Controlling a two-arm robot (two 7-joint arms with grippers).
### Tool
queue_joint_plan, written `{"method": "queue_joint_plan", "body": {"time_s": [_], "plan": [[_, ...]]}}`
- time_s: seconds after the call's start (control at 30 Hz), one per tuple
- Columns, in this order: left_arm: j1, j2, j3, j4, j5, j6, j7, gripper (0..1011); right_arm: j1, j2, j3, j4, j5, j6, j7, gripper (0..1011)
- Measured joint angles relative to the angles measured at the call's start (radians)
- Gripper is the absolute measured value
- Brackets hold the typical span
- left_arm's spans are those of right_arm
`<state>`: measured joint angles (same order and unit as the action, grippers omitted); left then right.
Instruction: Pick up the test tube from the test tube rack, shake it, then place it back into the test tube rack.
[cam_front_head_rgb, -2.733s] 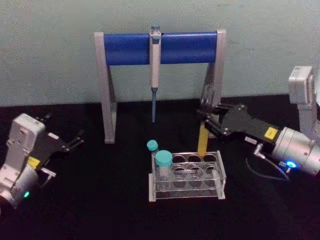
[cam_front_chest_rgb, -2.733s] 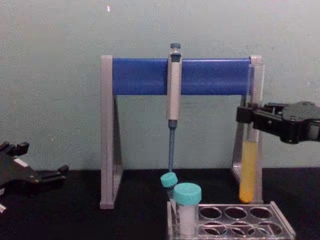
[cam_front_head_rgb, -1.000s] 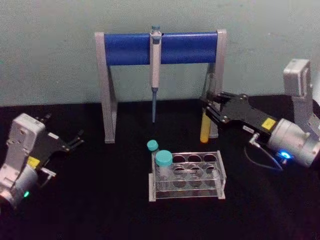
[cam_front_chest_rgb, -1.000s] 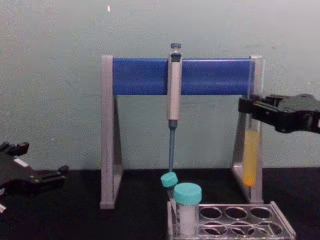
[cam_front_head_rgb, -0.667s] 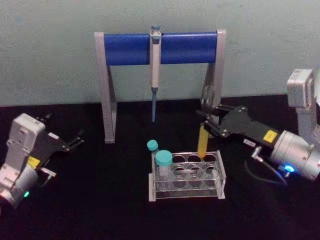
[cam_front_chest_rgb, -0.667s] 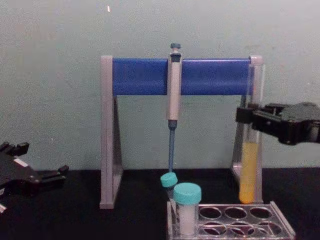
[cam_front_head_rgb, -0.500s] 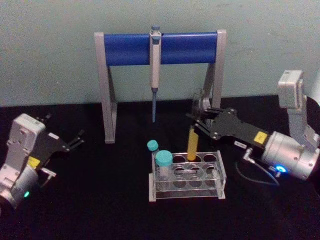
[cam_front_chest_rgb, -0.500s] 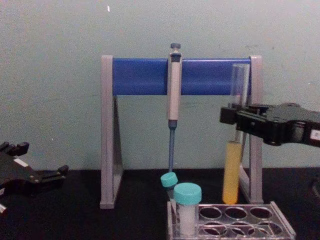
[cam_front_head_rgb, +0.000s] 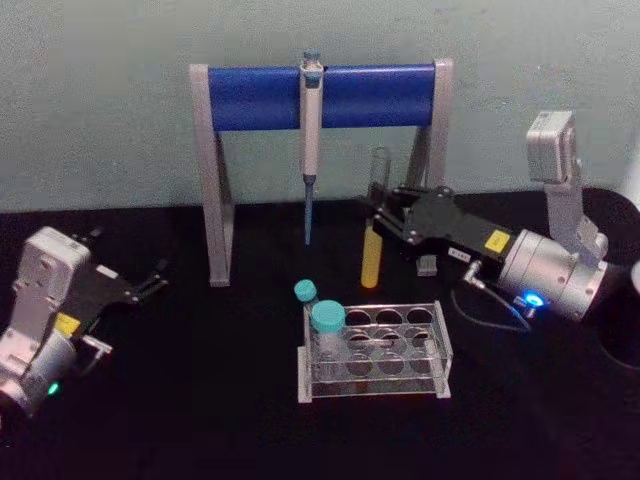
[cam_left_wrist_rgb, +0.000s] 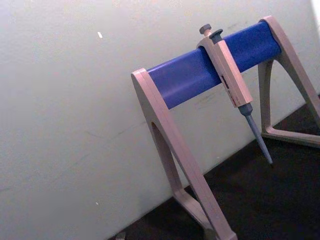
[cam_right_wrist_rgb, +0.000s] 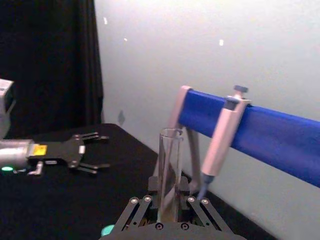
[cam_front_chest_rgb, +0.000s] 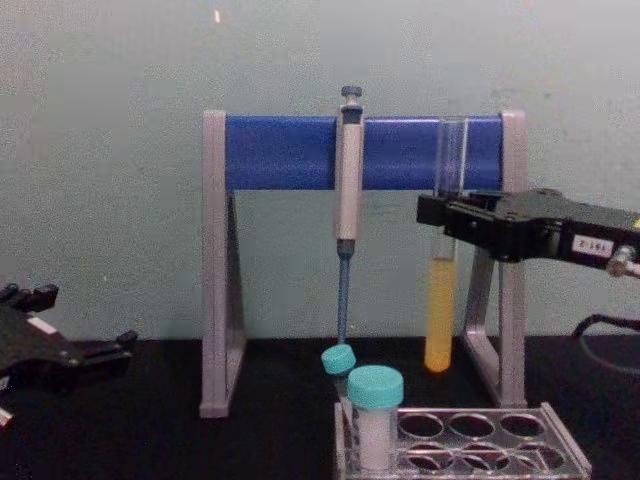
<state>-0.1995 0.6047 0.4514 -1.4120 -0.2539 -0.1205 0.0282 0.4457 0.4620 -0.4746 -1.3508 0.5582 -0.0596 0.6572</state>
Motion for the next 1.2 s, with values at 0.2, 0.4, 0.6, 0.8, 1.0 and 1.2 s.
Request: {"method": "queue_joint_plan", "body": {"time_s": [0.2, 0.4, 0.6, 0.8, 1.0, 1.2], "plan": [[0.000, 0.000, 0.000, 0.000, 0.000, 0.000, 0.000, 1010, -0.004, 0.009, 0.017, 0.005, -0.003, -0.001, -0.021, 232], [0.000, 0.000, 0.000, 0.000, 0.000, 0.000, 0.000, 1010, -0.012, 0.014, 0.025, -0.002, -0.004, -0.002, -0.026, 230], [0.000, 0.000, 0.000, 0.000, 0.000, 0.000, 0.000, 1009, -0.013, 0.013, 0.027, -0.002, -0.005, -0.003, -0.023, 230], [0.000, 0.000, 0.000, 0.000, 0.000, 0.000, 0.000, 1010, -0.012, 0.011, 0.027, -0.001, -0.005, -0.005, -0.021, 230], [0.000, 0.000, 0.000, 0.000, 0.000, 0.000, 0.000, 1009, -0.011, 0.009, 0.028, -0.002, -0.008, -0.005, -0.022, 232], [0.000, 0.000, 0.000, 0.000, 0.000, 0.000, 0.000, 1009, -0.022, 0.015, 0.034, -0.015, -0.014, -0.004, -0.036, 230]]}}
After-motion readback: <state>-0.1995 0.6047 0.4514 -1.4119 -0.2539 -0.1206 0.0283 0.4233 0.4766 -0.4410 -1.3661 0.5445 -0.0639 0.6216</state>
